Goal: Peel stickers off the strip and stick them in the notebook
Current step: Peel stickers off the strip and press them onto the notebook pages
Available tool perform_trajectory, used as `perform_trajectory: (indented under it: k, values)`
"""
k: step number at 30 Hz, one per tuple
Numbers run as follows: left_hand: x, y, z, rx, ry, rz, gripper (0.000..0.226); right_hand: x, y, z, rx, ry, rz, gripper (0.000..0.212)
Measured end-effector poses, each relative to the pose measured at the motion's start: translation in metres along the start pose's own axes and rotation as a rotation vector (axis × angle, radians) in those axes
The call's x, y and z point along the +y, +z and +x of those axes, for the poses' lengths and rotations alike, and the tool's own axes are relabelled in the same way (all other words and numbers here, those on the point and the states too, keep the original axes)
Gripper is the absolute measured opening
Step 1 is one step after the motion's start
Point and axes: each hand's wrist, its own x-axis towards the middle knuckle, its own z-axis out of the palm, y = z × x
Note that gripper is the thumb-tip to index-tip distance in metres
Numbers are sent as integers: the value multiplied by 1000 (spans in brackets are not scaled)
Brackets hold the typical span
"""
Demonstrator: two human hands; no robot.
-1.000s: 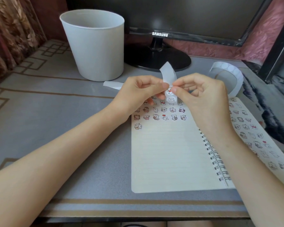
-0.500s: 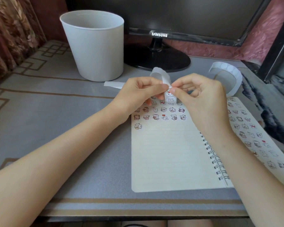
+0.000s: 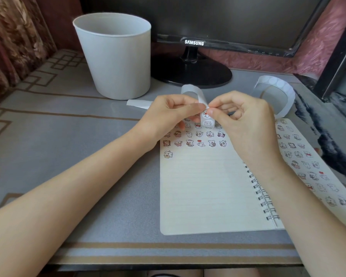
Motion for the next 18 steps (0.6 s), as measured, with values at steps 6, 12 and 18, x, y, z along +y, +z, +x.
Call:
perform_trajectory:
  k: [6, 12, 18]
  values:
    - [-2, 0, 1, 11, 2, 2, 10, 0, 1, -1, 10, -27, -40, 2]
    - [-2, 1, 2, 31, -9, 1, 14, -1, 1, -1, 12, -45, -83, 2]
    - [-3, 2, 2, 38, -25, 3, 11, -2, 0, -2, 17, -51, -189, 3]
